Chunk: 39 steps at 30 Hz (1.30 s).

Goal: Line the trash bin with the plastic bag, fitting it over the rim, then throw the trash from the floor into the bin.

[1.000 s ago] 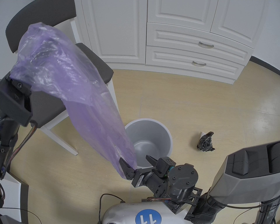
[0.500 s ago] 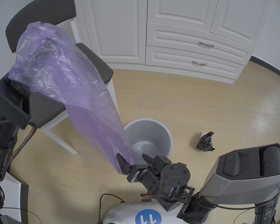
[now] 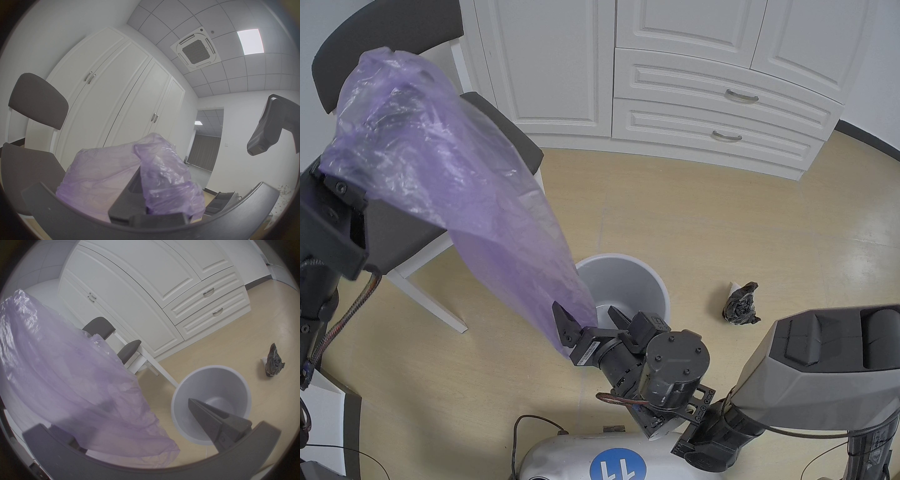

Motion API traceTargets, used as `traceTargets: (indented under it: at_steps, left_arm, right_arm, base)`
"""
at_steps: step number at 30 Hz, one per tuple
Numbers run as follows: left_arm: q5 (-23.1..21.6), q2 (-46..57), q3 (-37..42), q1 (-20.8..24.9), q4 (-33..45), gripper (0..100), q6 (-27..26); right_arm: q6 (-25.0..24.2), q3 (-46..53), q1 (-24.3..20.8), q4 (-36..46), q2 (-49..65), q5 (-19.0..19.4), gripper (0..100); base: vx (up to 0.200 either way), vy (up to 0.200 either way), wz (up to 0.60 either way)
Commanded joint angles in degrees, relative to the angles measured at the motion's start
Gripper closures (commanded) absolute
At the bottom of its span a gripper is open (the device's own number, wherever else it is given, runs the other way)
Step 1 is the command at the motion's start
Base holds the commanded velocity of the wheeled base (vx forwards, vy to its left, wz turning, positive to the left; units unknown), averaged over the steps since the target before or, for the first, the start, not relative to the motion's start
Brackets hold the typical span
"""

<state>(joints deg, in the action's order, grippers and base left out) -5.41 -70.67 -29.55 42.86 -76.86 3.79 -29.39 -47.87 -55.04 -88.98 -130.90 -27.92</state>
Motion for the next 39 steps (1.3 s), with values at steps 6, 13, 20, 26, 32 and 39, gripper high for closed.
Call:
traceTargets:
  at_steps: [6, 13, 20, 26, 32, 39]
  left_arm:
    - [1.5, -0.2, -0.2, 1.4, 0.0, 100, -0.1]
    - [2.0, -0.3, -0.1, 2.8, 0.0, 100, -0.1]
    - [2.0, -0.3, -0.1, 2.8, 0.0, 100, -0.1]
    - [2.0, -0.3, -0.2, 2.8, 0.0, 100, -0.1]
    - [2.0, -0.3, -0.2, 2.8, 0.0, 100, 0.0]
    - [2.0, -0.5, -0.2, 2.8, 0.0, 100, 0.0]
  right_arm:
    - [-0.5, -1.2, 0.3, -1.0, -3.7, 0.1, 0]
    - [-0.7, -1.9, 1.2, -1.0, -4.9, 0.1, 0]
    - [-0.7, -1.8, 1.4, -1.0, -5.0, 0.1, 0]
    - [-0.8, -1.7, 2.0, -1.0, -5.2, 0.4, 0]
    - [-0.8, -1.9, 2.3, -1.0, -6.1, 0.6, 0]
    - [-0.8, -2.2, 2.7, -1.0, -6.3, 0.6, 0]
  base:
    - [0.000, 0.000, 0.00]
    - [0.000, 0.000, 0.00]
    - [0.000, 0.000, 0.00]
    - [0.000, 0.000, 0.00]
    - [0.000, 0.000, 0.00]
    - [0.000, 0.000, 0.00]
